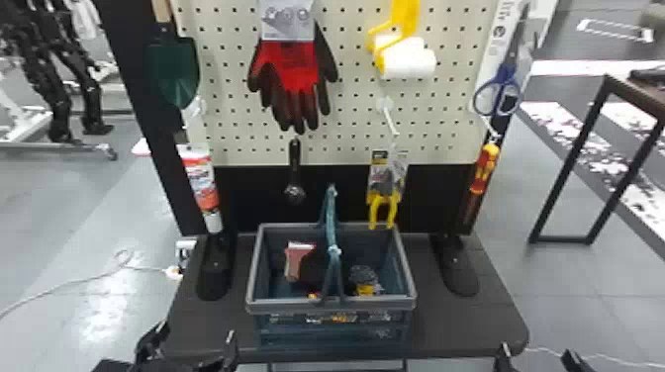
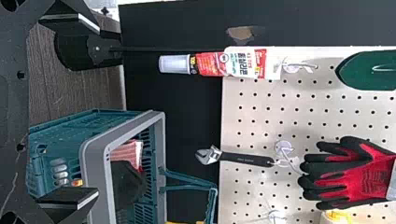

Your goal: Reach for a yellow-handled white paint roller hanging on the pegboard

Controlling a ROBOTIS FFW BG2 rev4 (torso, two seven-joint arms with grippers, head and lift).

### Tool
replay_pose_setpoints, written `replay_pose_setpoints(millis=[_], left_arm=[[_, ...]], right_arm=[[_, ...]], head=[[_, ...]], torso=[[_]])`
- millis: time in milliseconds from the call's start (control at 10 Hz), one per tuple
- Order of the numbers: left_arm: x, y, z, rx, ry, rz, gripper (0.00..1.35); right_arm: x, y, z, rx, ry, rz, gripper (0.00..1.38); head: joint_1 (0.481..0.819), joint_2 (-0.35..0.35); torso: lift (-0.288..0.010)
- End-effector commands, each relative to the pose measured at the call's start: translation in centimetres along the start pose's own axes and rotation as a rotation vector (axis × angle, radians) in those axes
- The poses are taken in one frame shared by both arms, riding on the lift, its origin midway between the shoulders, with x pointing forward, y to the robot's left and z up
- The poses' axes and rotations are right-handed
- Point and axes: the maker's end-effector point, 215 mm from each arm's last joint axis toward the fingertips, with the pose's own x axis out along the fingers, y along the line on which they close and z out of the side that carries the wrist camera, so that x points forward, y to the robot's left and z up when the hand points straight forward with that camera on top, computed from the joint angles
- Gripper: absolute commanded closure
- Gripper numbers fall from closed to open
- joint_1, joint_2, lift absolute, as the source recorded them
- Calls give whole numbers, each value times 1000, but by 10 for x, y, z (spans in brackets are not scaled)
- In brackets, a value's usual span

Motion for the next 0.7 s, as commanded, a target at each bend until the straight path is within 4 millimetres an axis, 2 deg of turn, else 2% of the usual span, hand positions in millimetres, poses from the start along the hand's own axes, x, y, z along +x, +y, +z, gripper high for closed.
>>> replay_pose_setpoints(millis=[0, 200, 600], left_arm=[[-1, 1, 0, -1, 0, 0, 91], [-1, 2, 0, -1, 2, -1, 91], [3, 2, 0, 8, 8, -11, 93]], right_arm=[[6, 3, 18, -4, -23, 11, 298], [28, 3, 58, -30, -22, 68, 298], [83, -10, 159, -127, -32, 217, 298]], head=[[549, 0], [549, 0], [549, 0]], torso=[[-100], [-100], [-100]])
